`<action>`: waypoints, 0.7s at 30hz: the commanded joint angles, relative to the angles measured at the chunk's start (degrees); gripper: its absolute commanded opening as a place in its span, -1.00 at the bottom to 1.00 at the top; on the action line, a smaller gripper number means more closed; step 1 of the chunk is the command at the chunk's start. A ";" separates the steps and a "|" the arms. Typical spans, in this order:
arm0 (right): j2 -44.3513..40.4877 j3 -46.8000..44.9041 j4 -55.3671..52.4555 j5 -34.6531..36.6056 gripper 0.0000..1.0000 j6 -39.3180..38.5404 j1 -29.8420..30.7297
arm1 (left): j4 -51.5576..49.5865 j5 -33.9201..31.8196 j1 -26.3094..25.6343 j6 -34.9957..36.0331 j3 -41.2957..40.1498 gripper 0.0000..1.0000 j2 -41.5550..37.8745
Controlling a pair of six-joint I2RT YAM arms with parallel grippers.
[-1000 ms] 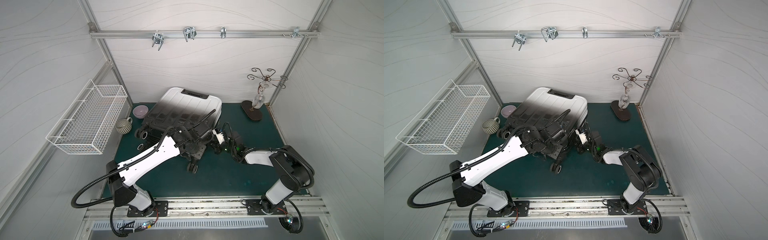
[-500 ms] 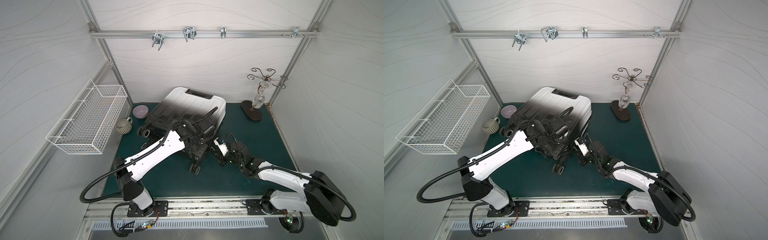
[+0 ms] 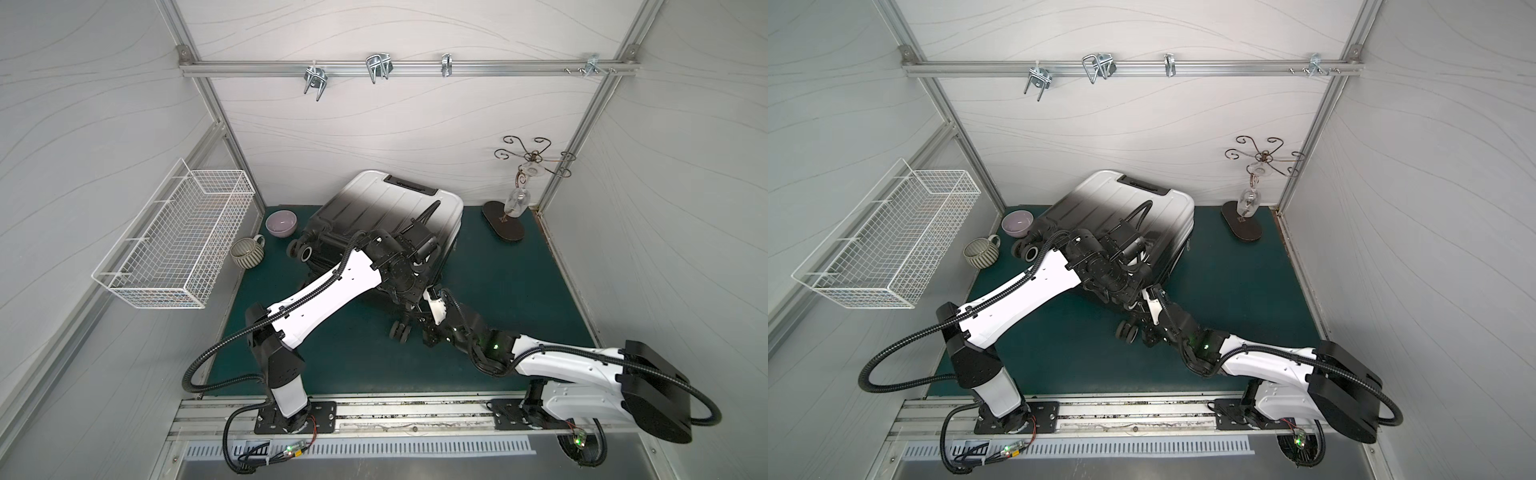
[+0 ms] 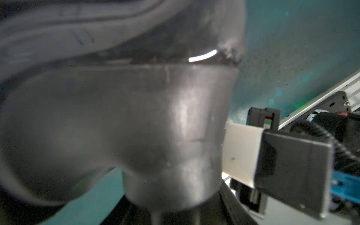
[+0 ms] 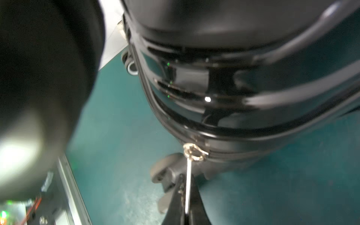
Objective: Close the suitcase zippers
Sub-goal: Zip the zipper on the suitcase.
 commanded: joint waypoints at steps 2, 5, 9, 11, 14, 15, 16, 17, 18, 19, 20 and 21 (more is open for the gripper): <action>-1.50 -0.97 12.29 12.03 -1.00 6.81 4.86 | 22.22 4.39 -0.15 -3.70 2.75 -1.00 2.73; -6.30 -4.56 13.12 20.42 -1.00 3.09 5.08 | 23.07 4.75 -0.15 -5.51 7.29 -1.00 6.79; -7.04 -8.87 23.60 22.85 -1.00 -10.98 3.89 | 21.88 5.89 0.96 -6.90 16.45 -1.00 13.64; -4.55 -9.90 29.39 23.08 -1.00 -17.91 3.90 | 19.02 7.11 1.83 -7.51 24.07 -1.00 18.60; 2.88 -11.56 41.70 24.64 -1.00 -25.16 4.10 | 14.35 9.26 2.58 -8.78 37.43 -1.00 27.21; 6.40 -11.83 46.74 24.48 -1.00 -27.42 4.10 | 13.48 10.52 2.58 -9.24 41.11 -1.00 29.78; 9.46 -11.76 51.30 23.50 -1.00 -30.00 4.22 | 13.23 11.84 2.66 -9.85 43.62 -1.00 31.55; 13.70 -10.72 55.40 23.03 -1.00 -33.49 4.89 | 13.50 13.27 2.67 -10.65 45.22 -1.00 33.06; 16.86 -9.56 58.22 23.22 -1.00 -36.96 5.87 | 14.51 14.88 2.74 -11.53 45.44 -1.00 33.79; 19.82 -8.76 60.31 23.36 -1.00 -38.52 6.76 | 15.26 15.84 2.82 -12.01 45.31 -1.00 34.18; 21.97 -7.24 60.15 23.42 -1.00 -39.52 7.53 | 15.73 16.42 2.85 -12.26 45.35 -1.00 34.61; 23.49 -6.37 60.43 23.98 -1.00 -39.08 7.73 | 15.66 16.75 2.93 -11.74 45.46 -1.00 34.69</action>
